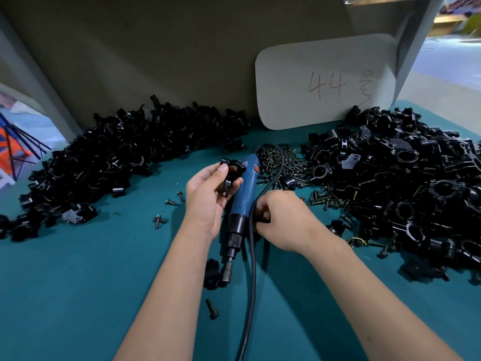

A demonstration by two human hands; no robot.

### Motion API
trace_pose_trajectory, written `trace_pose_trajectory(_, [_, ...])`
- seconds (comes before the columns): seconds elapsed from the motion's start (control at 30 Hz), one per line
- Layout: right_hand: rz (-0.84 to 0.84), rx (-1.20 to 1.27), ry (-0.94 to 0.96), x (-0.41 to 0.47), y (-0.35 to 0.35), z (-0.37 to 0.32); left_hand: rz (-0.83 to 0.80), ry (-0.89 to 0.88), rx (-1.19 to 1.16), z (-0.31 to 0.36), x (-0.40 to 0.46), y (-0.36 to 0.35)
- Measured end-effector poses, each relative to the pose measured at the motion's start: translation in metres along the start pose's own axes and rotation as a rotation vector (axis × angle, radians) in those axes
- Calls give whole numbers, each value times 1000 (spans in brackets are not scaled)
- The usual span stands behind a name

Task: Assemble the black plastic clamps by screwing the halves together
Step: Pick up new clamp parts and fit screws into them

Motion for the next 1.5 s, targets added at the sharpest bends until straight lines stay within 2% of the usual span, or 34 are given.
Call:
trace_pose_trajectory(0.2, [-111, -154, -73, 0, 5, 0, 42, 48, -76, -11, 2, 0])
trace_pose_trajectory(0.27, [-83, -89, -143, 1, 21, 11, 39, 45, -73, -11, 3, -1])
trace_pose_trajectory(0.37, [99, 279, -210, 2, 55, 25, 33, 44, -79, -10, 5, 0])
trace_pose_trajectory(0.47, [249, 751, -110, 9, 75, 17, 17, 27, -39, -9, 7, 2])
trace_pose_trajectory(0.53, [291, 864, -18, 20, 79, 5, 4, 15, 7, -8, 8, 3])
trace_pose_trajectory(0.77, [298, 548, 164, 58, 68, -27, -6, -46, 153, -3, 14, 9])
trace_pose_trajectory(0.93, [238, 447, 252, 68, 57, -36, -18, -122, 279, 2, 17, 10])
trace_pose_trajectory(1.17, [201, 382, 321, 66, 61, -38, -133, -187, 452, 10, 18, 4])
trace_pose_trajectory(1.37, [145, 592, 318, 68, 48, -31, -124, -199, 430, 10, 16, 3])
trace_pose_trajectory(1.5, [236, 832, 334, 65, 51, -23, -130, -142, 273, 8, 13, 0])
Point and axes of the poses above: each hand's wrist, its own x-axis towards the middle knuckle, its own y-axis out of the back of the hand, z = x × y, the point moved 10 cm from there along x, towards the middle knuckle, and after that the axes turned 9 degrees about x, right-handed, at the moved point
